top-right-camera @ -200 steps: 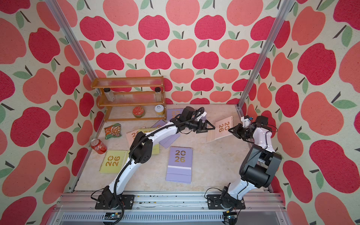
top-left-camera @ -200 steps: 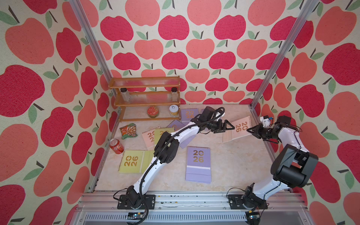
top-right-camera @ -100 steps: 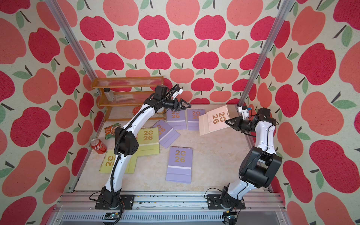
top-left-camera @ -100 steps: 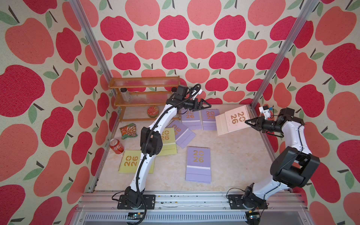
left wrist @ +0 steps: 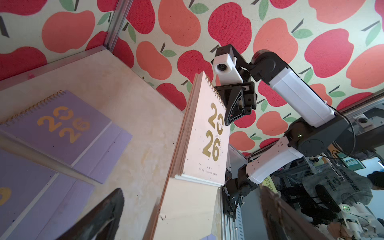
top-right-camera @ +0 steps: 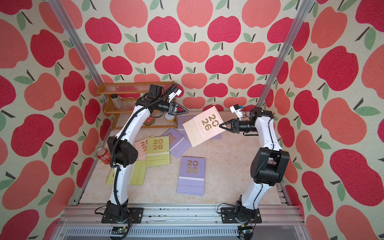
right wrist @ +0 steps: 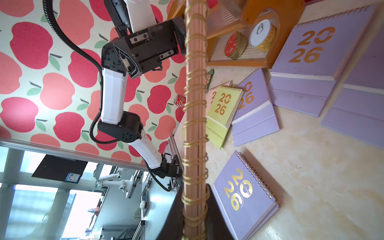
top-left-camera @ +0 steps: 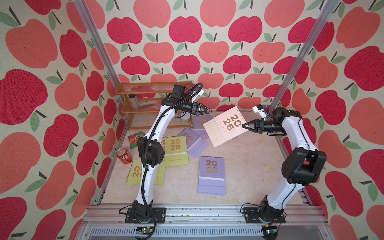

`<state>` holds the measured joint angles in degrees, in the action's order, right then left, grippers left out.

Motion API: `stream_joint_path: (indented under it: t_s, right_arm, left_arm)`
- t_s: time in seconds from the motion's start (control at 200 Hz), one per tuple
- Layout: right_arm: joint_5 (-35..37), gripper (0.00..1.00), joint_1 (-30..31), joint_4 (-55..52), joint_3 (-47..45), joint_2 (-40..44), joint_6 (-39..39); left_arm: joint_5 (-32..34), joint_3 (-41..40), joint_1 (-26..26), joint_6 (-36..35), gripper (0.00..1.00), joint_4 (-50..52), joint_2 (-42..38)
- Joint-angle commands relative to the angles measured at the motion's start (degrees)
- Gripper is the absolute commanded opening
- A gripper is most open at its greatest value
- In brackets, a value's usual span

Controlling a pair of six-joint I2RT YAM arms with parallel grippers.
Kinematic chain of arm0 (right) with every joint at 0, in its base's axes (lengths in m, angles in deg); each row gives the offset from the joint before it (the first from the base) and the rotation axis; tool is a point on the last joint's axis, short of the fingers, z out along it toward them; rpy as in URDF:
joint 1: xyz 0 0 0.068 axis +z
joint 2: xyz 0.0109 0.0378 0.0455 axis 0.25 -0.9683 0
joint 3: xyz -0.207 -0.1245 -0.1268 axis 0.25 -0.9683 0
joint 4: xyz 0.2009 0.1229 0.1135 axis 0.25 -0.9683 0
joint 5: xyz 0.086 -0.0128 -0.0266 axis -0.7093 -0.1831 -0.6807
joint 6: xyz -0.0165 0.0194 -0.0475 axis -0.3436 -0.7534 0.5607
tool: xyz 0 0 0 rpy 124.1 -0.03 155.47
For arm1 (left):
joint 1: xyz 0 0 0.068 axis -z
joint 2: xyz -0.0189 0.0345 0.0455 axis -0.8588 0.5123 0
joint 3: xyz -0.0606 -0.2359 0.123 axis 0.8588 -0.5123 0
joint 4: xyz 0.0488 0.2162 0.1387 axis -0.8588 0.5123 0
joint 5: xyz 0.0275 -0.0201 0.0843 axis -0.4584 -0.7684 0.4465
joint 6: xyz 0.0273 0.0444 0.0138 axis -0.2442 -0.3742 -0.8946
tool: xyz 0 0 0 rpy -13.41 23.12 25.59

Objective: Stack the calendars
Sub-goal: Place the calendar at the calendar.

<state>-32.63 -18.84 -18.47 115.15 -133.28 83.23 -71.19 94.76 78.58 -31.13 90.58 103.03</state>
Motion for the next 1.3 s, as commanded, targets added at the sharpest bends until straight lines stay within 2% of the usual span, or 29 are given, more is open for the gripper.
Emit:
stream_joint_path:
  t_s: [0.0, 0.125, 0.395, 0.6, 0.725, 0.835, 1.02, 1.136, 1.271, 1.296]
  right_arm:
    - [-4.8, 0.00, 3.1, -14.3, 4.7, -3.5, 13.9]
    - [-5.7, 0.00, 6.2, -25.6, 10.0, -8.0, 25.1]
    - [-4.4, 0.00, 11.9, -25.8, 12.1, -11.1, 24.9]
    - [-4.3, 0.00, 14.6, -25.7, 14.7, -13.3, 24.1]
    - [-4.0, 0.00, 15.0, -25.8, 15.7, -14.1, 23.6]
    - [-3.5, 0.00, 15.0, -25.7, 16.0, -14.0, 23.4]
    - [-2.8, 0.00, 15.0, -25.8, 16.1, -13.8, 23.2]
    - [-2.4, 0.00, 15.0, -25.8, 16.1, -13.9, 22.9]
    - [-1.7, 0.00, 15.0, -25.6, 16.1, -13.4, 22.5]
    - [-1.5, 0.03, 15.0, -25.3, 16.1, -13.1, 22.2]
  left_arm:
    - [-6.8, 1.1, -1.9, -7.0, 0.99, 6.3, -1.9]
    - [-8.6, 0.9, -2.6, -11.6, 0.99, 11.0, -2.3]
    - [-7.5, 0.5, -2.1, -21.4, 0.99, 20.5, -1.8]
    - [-2.9, -1.0, 1.1, -28.6, 1.00, 27.4, -1.6]
    - [-2.6, -3.5, 2.4, -30.7, 0.99, 29.1, -1.9]
    - [-3.2, -5.7, 2.6, -31.2, 0.85, 29.2, -2.4]
    - [-3.4, -6.8, 2.5, -31.9, 0.45, 29.8, -2.6]
    - [-3.4, -6.8, 2.4, -32.1, 0.00, 29.8, -2.7]
    - [-6.0, -6.8, 1.8, -32.8, 0.00, 30.4, -2.8]
    - [-6.6, -6.9, 1.6, -32.8, 0.00, 30.3, -2.9]
